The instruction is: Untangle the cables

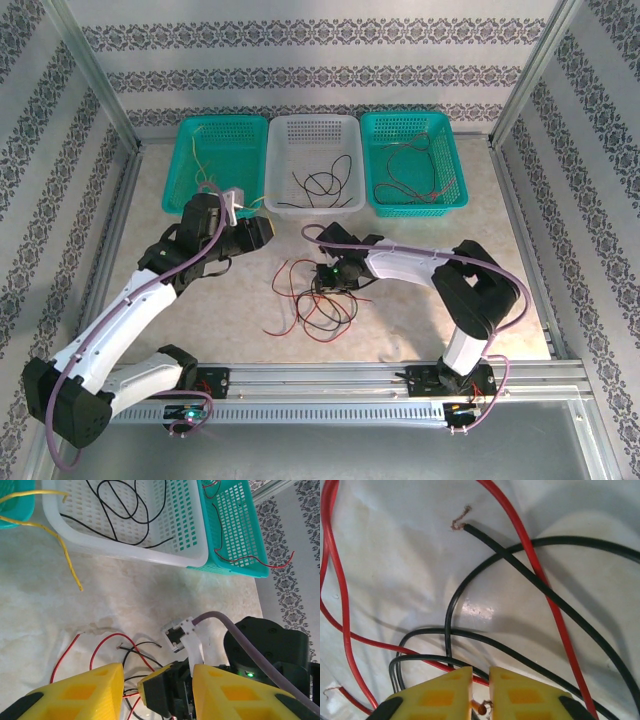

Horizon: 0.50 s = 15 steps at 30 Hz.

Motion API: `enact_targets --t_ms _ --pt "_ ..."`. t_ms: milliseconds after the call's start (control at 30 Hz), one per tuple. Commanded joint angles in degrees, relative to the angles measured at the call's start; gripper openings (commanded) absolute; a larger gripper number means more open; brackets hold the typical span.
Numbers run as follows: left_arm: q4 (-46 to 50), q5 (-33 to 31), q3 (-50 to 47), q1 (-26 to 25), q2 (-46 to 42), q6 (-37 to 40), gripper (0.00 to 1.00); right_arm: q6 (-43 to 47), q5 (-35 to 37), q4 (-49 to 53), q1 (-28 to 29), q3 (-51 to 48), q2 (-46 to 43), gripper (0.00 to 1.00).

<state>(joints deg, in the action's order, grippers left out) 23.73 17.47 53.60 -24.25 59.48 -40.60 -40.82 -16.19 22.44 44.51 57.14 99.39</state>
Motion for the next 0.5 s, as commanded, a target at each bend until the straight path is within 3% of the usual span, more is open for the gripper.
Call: enact_targets --t_ms 0,333,467 --pt "-0.5 1.5 2.1 0.6 0.6 0.6 0.42 0.6 1.5 1.7 0.7 3.1 -1.5 0.03" --pt "-16.1 13.0 1.5 -2.0 2.5 -0.4 0.41 2.5 1.3 7.7 -1.2 10.1 -21.0 0.0" --pt "-25.9 18.3 2.5 -3.8 2.8 -1.3 0.47 0.8 0.1 6.9 -3.6 15.5 -25.2 0.0"
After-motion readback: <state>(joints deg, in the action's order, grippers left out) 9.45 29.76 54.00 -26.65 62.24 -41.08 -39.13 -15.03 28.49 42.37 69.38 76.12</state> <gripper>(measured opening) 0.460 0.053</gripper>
